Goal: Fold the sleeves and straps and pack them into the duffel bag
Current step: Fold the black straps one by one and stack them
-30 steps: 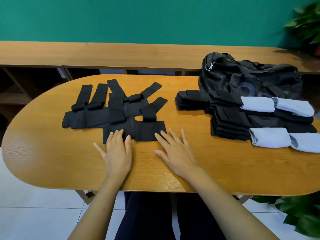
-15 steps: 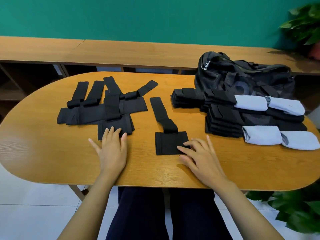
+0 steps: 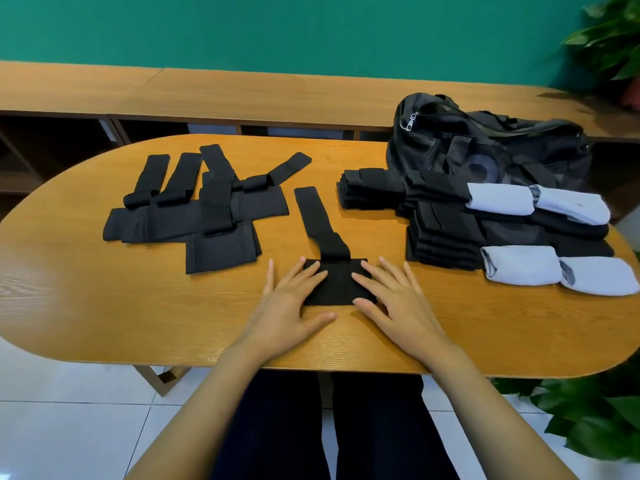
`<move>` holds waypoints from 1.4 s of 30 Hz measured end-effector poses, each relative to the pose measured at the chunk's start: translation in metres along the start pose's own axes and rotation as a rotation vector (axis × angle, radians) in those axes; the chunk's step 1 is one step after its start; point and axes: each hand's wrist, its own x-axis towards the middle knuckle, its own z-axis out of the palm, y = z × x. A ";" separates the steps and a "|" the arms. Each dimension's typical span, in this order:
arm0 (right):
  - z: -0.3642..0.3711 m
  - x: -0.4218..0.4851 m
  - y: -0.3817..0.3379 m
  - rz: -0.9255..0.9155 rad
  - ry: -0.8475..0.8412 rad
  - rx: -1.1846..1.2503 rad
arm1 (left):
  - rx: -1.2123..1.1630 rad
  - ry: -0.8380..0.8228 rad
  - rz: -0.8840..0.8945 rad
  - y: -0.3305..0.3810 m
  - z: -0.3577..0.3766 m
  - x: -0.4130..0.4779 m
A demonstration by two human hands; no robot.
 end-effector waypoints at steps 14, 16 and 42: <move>0.001 -0.004 0.003 -0.058 0.123 0.086 | -0.059 0.135 0.020 -0.003 0.004 -0.003; 0.001 -0.004 0.002 -0.073 0.146 0.072 | -0.073 0.164 0.025 -0.003 0.004 -0.004; -0.019 0.030 -0.028 0.109 0.421 0.273 | -0.291 0.366 -0.306 0.006 -0.010 -0.007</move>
